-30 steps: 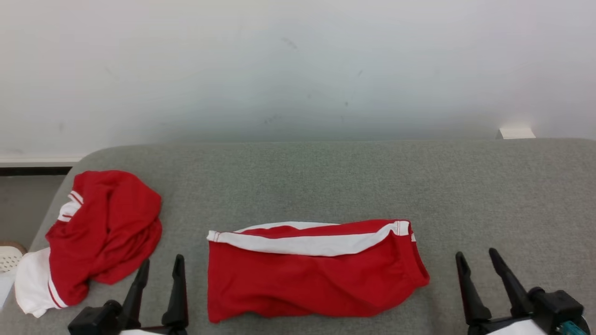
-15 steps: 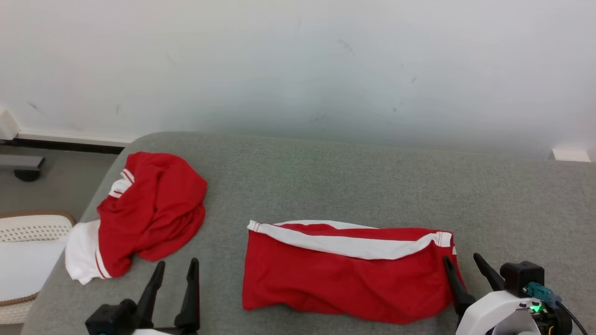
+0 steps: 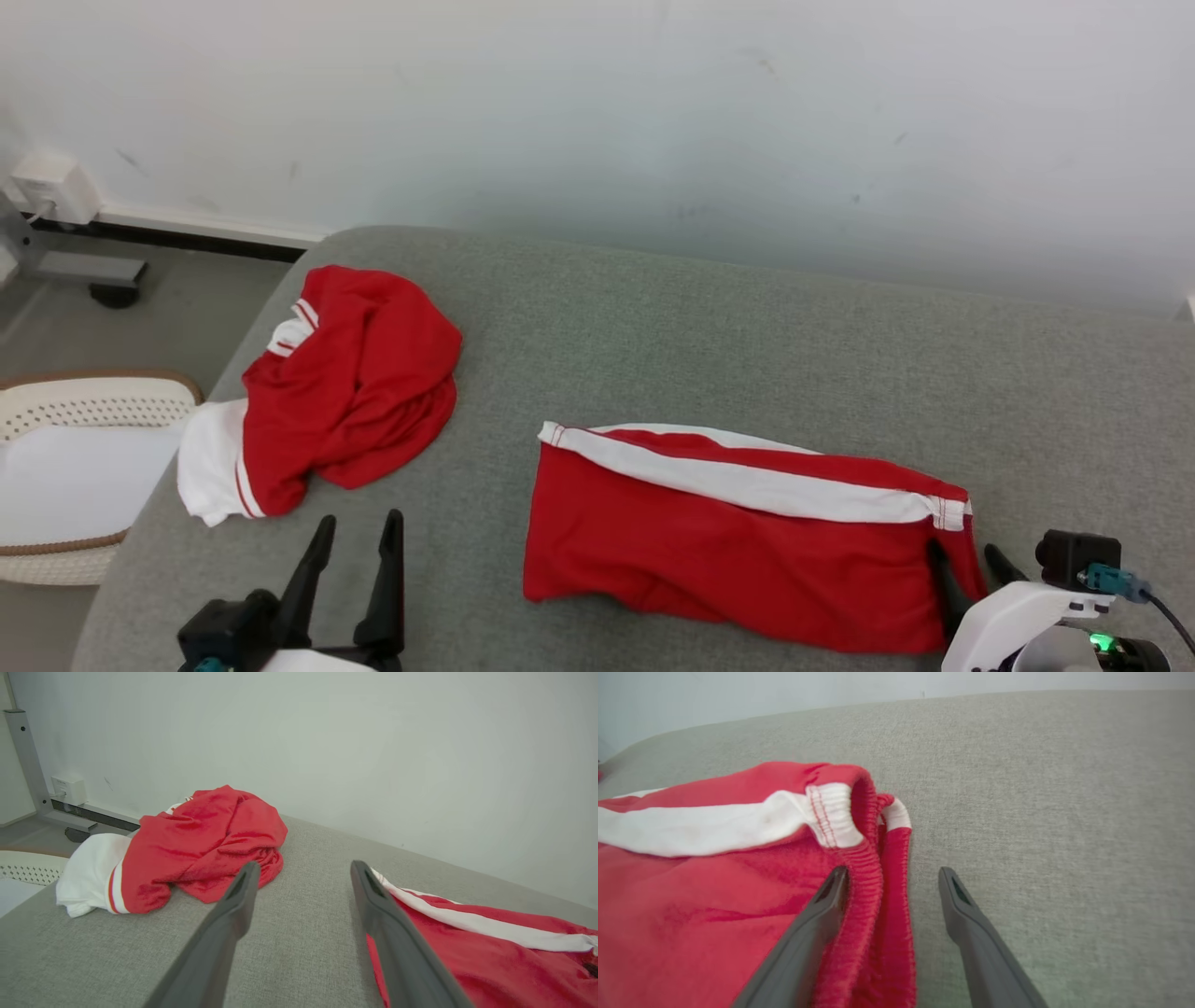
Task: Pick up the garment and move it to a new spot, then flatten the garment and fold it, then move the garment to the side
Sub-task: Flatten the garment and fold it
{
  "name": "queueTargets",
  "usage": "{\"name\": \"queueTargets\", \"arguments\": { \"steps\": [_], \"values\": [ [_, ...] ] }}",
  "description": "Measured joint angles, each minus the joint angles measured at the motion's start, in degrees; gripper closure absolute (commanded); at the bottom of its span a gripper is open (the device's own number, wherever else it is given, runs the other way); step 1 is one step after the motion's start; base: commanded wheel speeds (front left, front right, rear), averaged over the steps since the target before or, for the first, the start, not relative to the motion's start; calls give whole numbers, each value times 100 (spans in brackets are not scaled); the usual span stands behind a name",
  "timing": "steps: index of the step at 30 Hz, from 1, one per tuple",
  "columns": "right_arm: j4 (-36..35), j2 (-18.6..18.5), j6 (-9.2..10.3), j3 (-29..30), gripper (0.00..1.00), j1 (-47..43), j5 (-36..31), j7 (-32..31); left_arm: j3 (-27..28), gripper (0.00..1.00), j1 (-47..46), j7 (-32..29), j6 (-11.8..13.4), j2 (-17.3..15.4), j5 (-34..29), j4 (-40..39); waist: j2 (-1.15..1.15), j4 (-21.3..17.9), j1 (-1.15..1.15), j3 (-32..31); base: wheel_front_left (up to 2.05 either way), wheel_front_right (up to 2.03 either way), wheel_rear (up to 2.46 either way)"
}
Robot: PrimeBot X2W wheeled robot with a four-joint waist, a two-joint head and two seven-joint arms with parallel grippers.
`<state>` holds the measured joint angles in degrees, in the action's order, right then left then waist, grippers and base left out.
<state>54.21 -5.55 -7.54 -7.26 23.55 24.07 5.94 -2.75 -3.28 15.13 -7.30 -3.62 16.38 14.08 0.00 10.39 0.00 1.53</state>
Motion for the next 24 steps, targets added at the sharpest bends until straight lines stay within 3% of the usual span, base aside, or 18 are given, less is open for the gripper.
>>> {"name": "queueTargets", "arguments": {
  "steps": [4,5,7,8,16,24],
  "values": [
    [234,1,0,-107,0,185,341,-296,9,0,-44,0,-8,-7,-30,40,0,128,0,74,0,0,0],
    [247,7,0,-149,30,216,458,-379,2,0,-51,0,-8,-5,-30,49,0,160,0,83,0,0,0],
    [238,-23,1,-247,67,230,625,-461,-3,0,-64,0,-9,-5,-29,65,0,211,0,90,0,0,0],
    [221,-29,1,-307,100,232,703,-478,2,0,-66,0,-9,-4,-29,73,0,228,0,87,0,0,0],
    [-69,-252,-1,-555,100,220,1298,-435,20,0,-24,0,-19,-7,-26,130,0,144,0,-31,0,0,0],
    [-495,-889,-1,-470,100,202,1889,-858,-23,0,31,0,-23,-2,-7,122,0,-266,0,-109,0,0,0]
  ]
}}
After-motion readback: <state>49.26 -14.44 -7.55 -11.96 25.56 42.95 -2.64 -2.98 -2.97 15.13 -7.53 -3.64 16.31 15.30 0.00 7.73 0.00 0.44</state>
